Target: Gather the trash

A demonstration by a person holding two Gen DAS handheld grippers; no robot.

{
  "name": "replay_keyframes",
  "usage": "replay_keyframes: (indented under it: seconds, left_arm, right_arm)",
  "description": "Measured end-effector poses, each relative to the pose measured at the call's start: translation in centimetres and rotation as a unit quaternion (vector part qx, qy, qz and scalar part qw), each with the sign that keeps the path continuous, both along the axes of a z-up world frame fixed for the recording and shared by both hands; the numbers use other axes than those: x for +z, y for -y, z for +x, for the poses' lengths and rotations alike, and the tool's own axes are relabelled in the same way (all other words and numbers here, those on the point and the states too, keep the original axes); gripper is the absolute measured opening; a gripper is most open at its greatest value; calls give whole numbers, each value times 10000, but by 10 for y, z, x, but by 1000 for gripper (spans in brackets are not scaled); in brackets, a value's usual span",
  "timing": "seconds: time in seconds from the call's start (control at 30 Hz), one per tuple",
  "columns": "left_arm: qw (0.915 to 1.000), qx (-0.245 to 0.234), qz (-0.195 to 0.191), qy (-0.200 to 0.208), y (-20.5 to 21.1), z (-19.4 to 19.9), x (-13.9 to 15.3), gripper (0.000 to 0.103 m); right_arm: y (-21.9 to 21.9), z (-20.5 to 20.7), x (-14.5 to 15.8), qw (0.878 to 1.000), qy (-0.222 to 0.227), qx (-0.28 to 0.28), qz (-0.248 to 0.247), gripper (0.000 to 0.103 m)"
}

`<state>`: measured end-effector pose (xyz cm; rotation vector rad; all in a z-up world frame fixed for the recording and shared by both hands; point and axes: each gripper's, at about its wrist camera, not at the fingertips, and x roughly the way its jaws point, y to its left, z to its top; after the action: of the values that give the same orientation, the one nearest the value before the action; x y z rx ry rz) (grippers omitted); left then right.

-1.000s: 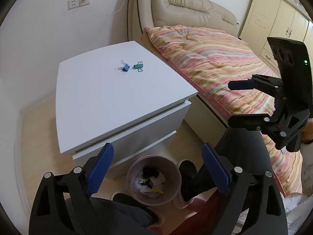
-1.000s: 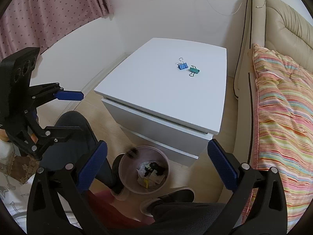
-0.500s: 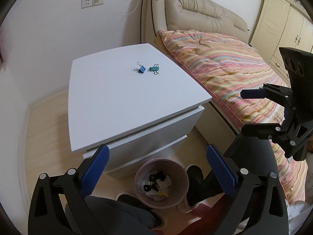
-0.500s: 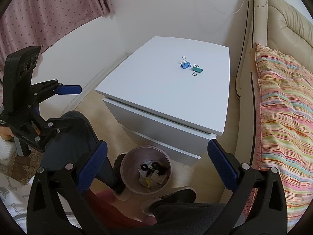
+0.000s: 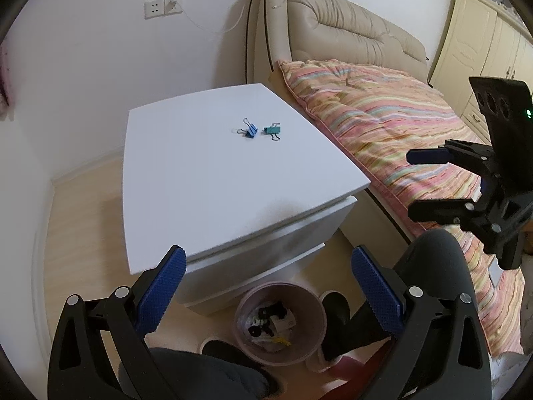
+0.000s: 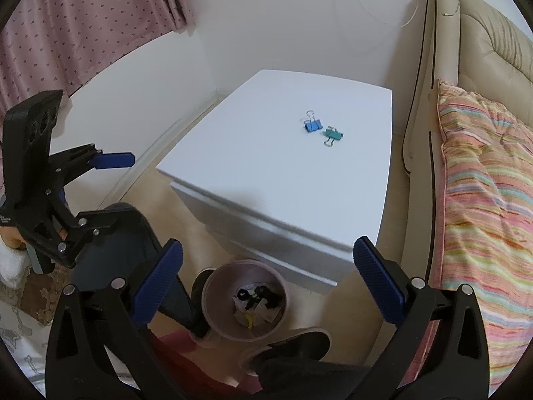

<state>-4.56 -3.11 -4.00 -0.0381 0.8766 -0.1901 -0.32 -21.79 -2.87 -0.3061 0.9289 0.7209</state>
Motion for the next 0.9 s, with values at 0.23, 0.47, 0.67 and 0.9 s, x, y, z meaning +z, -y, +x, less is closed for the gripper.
replay_keyframes:
  seconds: [0.23,0.47,0.67,0.9]
  left_arm:
    - [10000,66,-22,62,-10,11,3,95]
    - [9999,121,-89,78,-20,22,4,95]
    - [9998,150,-140,42,-27,29,2,95]
    - [9997,163,-163,-9,-33,39,-2,95]
  right_arm:
    - [-15,43,10,9997,116,85,-221,100]
    - [-34,91,11,9985,124,263,-471,100]
    - [-49,124,6,9959,152,446,-772,100]
    - [-67,161,-16,9900,38,754,-1195,100]
